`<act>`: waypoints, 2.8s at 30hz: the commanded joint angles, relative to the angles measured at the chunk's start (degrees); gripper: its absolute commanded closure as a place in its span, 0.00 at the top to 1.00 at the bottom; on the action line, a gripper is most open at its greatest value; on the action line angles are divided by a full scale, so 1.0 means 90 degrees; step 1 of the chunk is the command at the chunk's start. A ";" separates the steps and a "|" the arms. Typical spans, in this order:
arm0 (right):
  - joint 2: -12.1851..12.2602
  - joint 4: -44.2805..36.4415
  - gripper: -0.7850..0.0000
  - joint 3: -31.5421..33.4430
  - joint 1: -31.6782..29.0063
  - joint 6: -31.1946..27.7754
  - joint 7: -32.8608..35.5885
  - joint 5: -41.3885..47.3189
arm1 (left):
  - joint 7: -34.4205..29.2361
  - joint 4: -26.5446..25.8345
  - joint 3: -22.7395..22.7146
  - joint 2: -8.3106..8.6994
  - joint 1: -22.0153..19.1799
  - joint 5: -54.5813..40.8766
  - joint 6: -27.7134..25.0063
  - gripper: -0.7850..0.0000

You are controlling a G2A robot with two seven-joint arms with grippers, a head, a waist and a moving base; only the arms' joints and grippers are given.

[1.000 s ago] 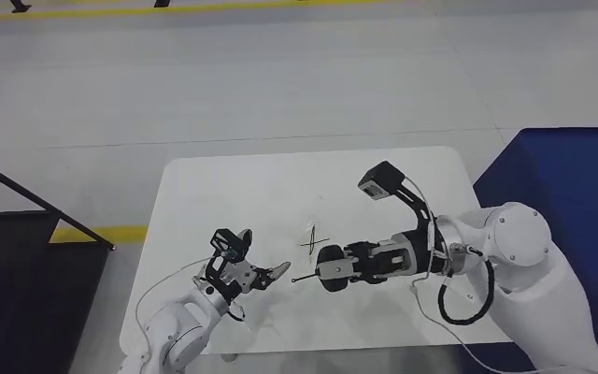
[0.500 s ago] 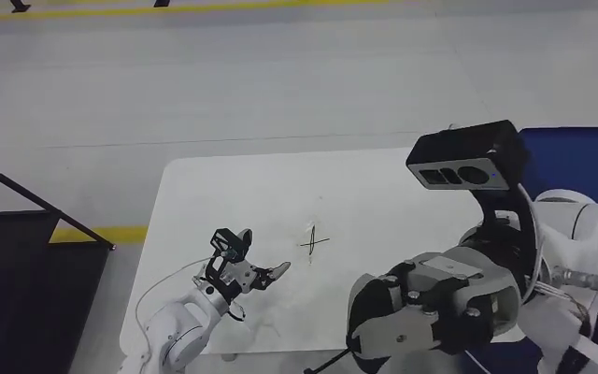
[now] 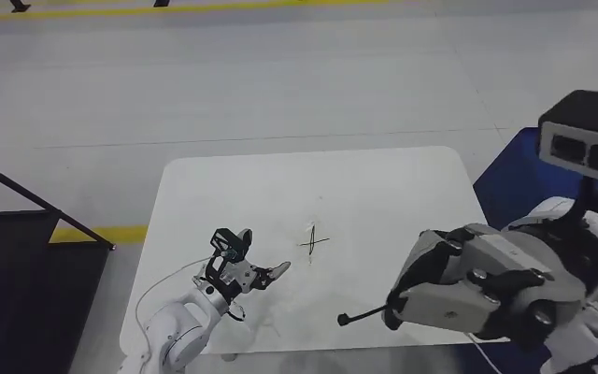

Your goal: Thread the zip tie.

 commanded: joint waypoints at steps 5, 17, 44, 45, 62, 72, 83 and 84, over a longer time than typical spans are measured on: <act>0.0002 0.0004 0.00 0.0305 0.0181 -0.1428 0.0022 -0.2125 | 0.0000 0.0000 0.0000 0.0000 0.0000 0.0000 0.0000 1.00; -0.0044 0.0004 0.00 -0.1182 -0.0056 -0.1084 -0.0005 -0.1606 | 0.0000 0.0000 0.0000 0.0000 0.0000 0.0000 0.0000 1.00; -0.0119 0.0004 0.00 -0.1380 -0.0811 0.4357 -0.0942 0.6012 | 0.0000 0.0000 0.0000 0.0000 0.0000 0.0000 0.0000 1.00; -0.0136 0.0004 0.00 -0.1387 -0.0752 0.4225 -0.0832 0.5966 | 0.0000 0.0000 0.0000 0.0000 0.0000 0.0000 0.0000 1.00; -0.0288 0.0004 0.00 -0.0785 0.0167 -0.0526 -0.0188 -0.0117 | 0.0000 0.0000 0.0000 0.0000 0.0000 0.0000 0.0000 1.00; -0.0347 0.0004 0.00 -0.0292 0.0228 -0.3245 -0.0867 -0.3262 | 0.0000 0.0000 0.0000 0.0000 0.0000 0.0000 0.0000 1.00; -0.0230 0.0004 0.00 -0.1025 0.0350 0.1531 0.0252 0.1750 | 0.0000 0.0000 0.0000 0.0000 0.0000 0.0000 0.0000 1.00; -0.0216 0.0004 0.00 -0.0979 0.0430 0.2036 0.0323 0.2015 | 0.0000 0.0000 0.0000 0.0000 0.0000 0.0000 0.0000 1.00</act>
